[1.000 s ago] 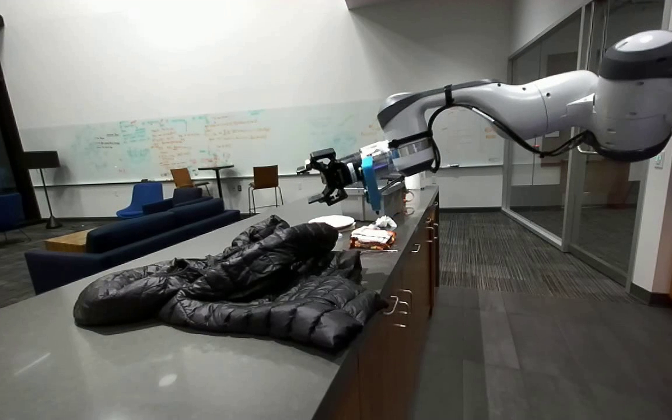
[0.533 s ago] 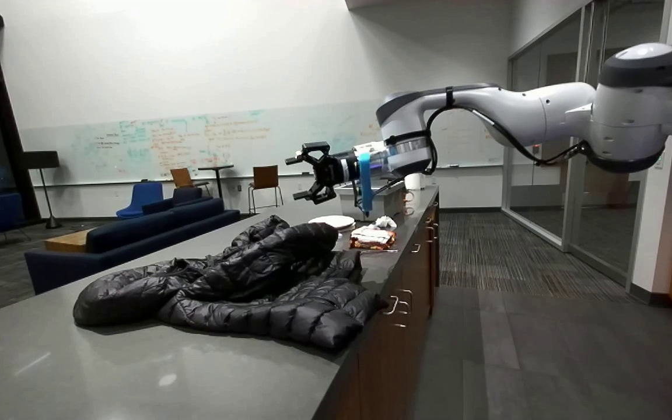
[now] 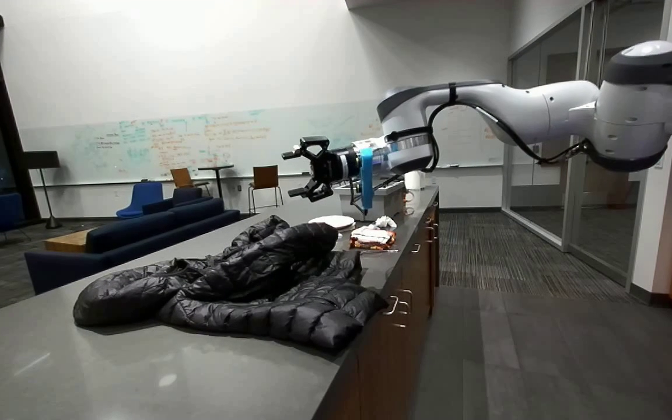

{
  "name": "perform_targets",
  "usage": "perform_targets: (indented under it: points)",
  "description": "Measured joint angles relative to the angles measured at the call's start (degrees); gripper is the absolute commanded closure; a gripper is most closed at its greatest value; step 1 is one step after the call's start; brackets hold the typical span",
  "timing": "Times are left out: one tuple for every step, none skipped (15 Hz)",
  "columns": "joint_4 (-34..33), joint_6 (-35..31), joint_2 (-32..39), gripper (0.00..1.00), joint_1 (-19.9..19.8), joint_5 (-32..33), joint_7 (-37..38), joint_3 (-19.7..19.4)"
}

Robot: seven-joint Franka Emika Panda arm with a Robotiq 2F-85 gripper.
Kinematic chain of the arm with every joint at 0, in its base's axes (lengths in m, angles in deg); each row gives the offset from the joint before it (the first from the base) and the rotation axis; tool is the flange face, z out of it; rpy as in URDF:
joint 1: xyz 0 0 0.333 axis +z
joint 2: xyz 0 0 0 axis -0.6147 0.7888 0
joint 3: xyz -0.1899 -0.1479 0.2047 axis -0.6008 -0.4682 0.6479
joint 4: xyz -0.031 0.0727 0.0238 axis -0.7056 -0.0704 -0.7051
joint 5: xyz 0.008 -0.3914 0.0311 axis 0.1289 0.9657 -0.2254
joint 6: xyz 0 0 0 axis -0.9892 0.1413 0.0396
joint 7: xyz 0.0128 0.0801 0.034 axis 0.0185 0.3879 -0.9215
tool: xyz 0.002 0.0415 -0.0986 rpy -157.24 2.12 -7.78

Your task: Move the jacket slightly to the right

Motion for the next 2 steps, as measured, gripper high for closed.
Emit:
perform_targets:
  points:
    - [-0.06,-0.02,0.01,0.00,0.10,0.01,0.00,-0.13]
    - [-0.10,-0.04,0.02,0.00,0.24,0.01,0.00,-0.31]
